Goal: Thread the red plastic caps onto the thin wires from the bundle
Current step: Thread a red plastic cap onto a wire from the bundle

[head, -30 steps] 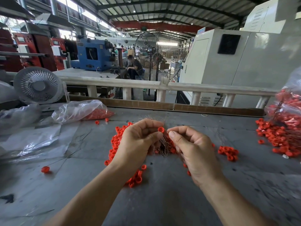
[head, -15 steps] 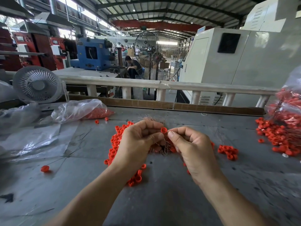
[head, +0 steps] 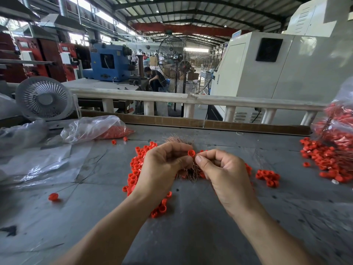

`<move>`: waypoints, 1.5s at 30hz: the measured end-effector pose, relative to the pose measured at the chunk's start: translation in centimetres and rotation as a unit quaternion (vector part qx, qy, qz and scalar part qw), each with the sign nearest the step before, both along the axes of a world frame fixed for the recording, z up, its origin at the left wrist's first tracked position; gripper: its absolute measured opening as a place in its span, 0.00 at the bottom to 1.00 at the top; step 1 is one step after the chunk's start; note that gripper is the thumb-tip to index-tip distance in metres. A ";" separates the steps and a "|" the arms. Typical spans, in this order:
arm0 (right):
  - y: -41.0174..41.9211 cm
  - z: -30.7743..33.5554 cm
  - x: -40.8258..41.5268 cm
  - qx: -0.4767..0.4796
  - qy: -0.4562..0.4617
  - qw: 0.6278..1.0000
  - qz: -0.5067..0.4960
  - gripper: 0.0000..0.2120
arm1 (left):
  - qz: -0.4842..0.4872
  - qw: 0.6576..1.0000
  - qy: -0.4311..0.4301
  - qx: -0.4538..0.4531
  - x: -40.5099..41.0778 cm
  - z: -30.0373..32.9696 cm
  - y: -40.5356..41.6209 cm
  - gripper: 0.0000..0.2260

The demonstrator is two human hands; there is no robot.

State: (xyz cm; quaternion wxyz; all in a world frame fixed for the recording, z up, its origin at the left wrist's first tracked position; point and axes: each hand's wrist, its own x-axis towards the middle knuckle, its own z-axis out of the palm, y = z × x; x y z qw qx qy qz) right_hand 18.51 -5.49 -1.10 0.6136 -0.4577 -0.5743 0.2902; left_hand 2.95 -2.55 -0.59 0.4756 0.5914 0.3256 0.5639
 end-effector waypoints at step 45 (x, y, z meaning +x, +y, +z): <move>-0.7 1.0 0.6 -0.016 -0.010 1.000 0.021 0.07 | -0.100 0.992 0.067 -0.045 -2.2 1.5 0.4 0.12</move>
